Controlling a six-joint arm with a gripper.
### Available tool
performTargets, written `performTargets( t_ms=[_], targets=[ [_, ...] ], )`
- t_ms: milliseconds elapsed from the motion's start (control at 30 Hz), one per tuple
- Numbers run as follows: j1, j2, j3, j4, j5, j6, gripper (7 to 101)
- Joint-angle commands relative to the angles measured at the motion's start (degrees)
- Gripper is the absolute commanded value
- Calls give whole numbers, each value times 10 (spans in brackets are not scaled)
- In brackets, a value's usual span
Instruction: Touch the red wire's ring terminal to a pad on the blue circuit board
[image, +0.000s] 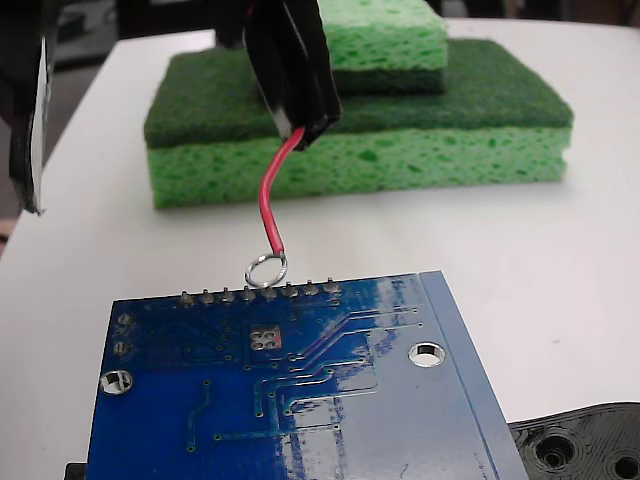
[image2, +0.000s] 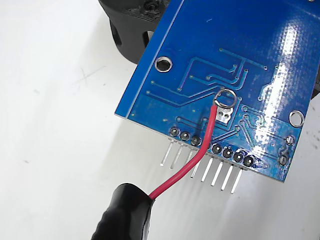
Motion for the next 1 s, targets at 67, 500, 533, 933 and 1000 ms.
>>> performTargets(
  t_ms=[67, 500, 533, 933, 1000],
  targets=[
    [1, -8, -6, -8, -4, -2, 1003],
    [4, -15, -14, 1, -8, -8, 1003],
    [4, -15, -13, 2, -8, -8, 1003],
    [4, -22, -12, -5, -4, -7, 1003],
    [4, -22, -12, -5, -3, -6, 1003]
  ],
)
